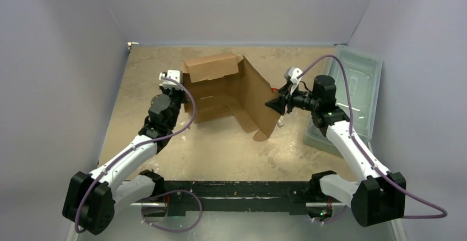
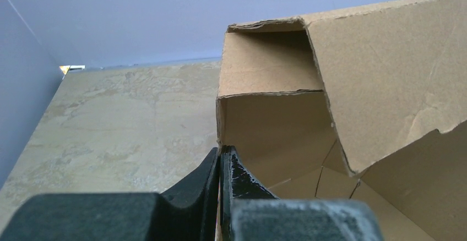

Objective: Fold the paper box

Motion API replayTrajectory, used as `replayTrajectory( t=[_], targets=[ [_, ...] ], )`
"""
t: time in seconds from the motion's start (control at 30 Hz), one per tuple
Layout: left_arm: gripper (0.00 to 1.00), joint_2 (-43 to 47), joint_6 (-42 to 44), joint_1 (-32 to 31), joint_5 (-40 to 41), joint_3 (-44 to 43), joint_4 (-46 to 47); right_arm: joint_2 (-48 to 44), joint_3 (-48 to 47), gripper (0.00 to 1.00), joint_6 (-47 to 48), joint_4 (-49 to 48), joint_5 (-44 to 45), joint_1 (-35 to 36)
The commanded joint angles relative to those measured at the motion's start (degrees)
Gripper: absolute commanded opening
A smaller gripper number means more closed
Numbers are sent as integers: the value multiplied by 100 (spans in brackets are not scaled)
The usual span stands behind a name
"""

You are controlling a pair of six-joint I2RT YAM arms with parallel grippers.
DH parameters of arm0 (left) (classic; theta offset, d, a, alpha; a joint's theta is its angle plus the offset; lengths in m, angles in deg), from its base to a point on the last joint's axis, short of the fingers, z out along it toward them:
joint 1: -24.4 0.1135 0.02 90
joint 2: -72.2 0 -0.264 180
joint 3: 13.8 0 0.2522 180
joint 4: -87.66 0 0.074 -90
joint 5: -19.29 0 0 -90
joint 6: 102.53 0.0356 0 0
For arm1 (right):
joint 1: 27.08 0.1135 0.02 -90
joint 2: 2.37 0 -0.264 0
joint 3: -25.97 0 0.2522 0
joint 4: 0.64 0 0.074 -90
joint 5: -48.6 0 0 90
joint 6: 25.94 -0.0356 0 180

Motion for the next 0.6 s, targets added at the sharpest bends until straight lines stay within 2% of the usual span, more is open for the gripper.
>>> replayTrajectory(
  t=[0.0, 0.17, 0.27, 0.37, 0.57],
  targets=[
    [0, 227, -87, -61, -143, 37, 51, 81, -349, 46, -420, -499, 78, -1],
    [0, 335, -215, -114, -157, 41, -80, 122, -345, 16, -713, -930, 336, 24],
    [0, 382, -243, -150, -197, 73, -85, 128, -268, 2, -755, -1019, 440, 35],
    [0, 356, -252, -171, -242, 118, -27, 17, -136, 0, -809, -1164, 290, 35],
    [0, 169, -345, -286, -188, 81, 227, -393, 356, 0, -1532, -2108, -935, 201]
  ],
)
